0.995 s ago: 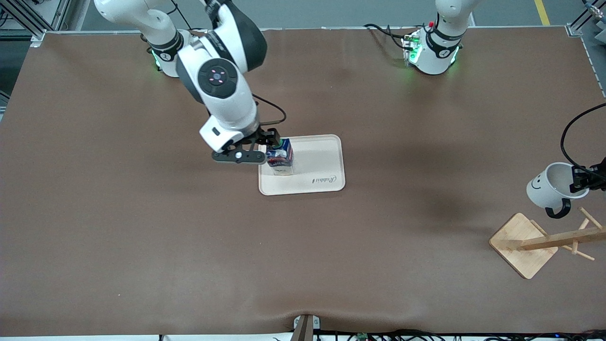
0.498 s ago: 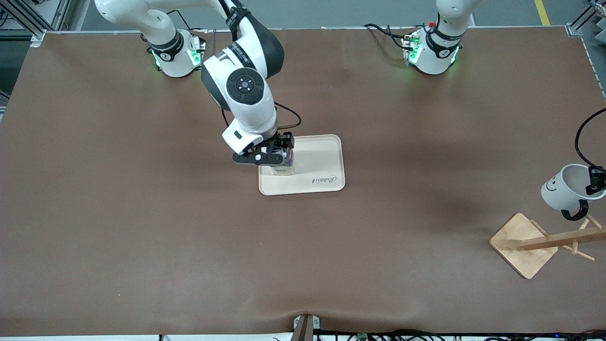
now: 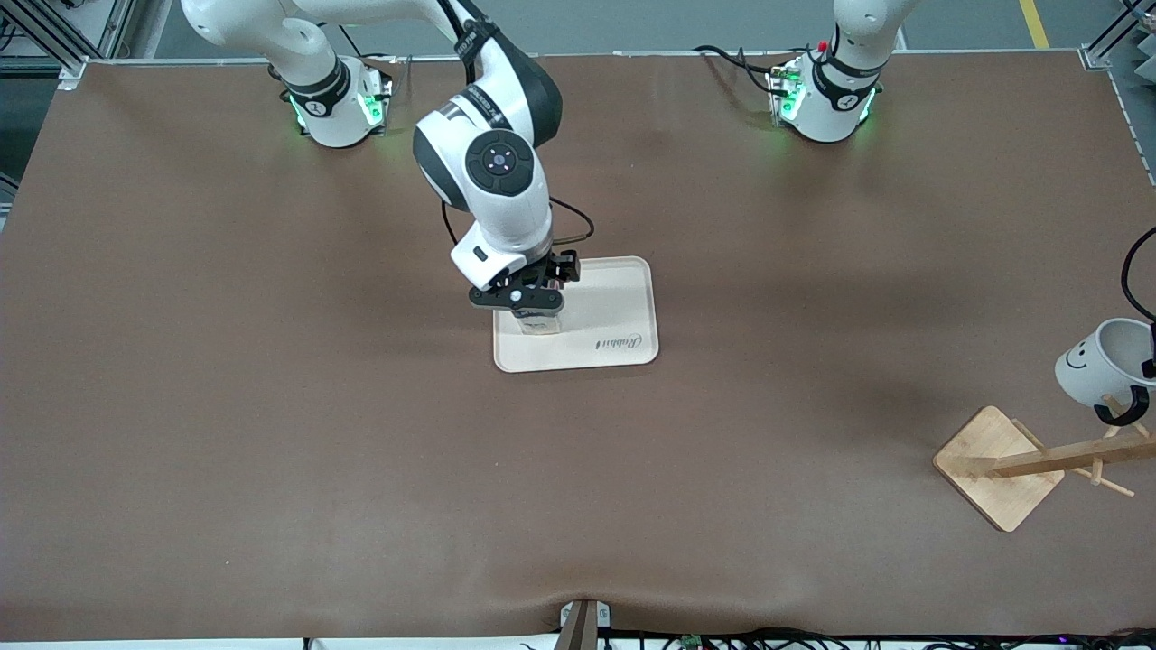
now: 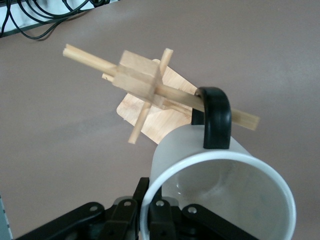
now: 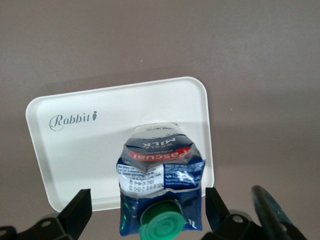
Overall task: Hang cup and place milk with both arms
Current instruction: 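Hang the mug on the stand while the right gripper grasps the milk, then lift the milk carton off the tray with the right gripper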
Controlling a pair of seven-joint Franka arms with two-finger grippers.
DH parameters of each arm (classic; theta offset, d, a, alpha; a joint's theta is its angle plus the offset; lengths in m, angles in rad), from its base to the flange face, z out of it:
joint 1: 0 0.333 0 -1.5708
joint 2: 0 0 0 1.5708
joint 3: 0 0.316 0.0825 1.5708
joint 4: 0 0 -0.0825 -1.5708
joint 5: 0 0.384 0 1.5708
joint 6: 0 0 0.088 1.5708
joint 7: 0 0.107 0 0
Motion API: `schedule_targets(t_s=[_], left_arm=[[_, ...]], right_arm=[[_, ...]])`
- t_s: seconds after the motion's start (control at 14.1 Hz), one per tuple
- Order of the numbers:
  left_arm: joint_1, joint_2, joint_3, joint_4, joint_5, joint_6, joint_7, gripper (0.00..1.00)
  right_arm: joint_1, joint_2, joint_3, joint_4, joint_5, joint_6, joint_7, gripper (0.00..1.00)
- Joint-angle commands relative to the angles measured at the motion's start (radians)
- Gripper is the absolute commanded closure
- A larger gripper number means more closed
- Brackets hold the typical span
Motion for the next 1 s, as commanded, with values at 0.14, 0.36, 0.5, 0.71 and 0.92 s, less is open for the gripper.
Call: schedule_targets(t_s=[0.14,0.36,0.5,0.71,0.92], left_arm=[[-0.011,0.033,-0.013,0.068,-0.015,0.002,-0.021,0.0],[-0.018,0.02,-0.019,0.067,-0.006,-0.007,-0.095,0.0],[-0.028,-0.015,-0.024,0.056,-0.004,-0.033,-0.211,0.0],[-0.123,-0.057,-0.024,0.061,0.034,-0.142,-0.399,0.0],[-0.185,-0.091,-0.026,0.062,0.072,-0.215,-0.456,0.0]], right_arm=[[0.013,0.007,-0.013,0.004,-0.007,-0.007,0.019,0.43],[0.011,0.005,-0.013,0.007,-0.007,-0.008,0.02,0.66],[-0.012,-0.01,-0.018,0.019,-0.005,-0.03,0.004,0.83],[-0.07,-0.027,-0.018,0.141,0.009,-0.255,0.006,0.97],[-0.14,-0.045,-0.023,0.22,-0.01,-0.433,0.004,0.97]])
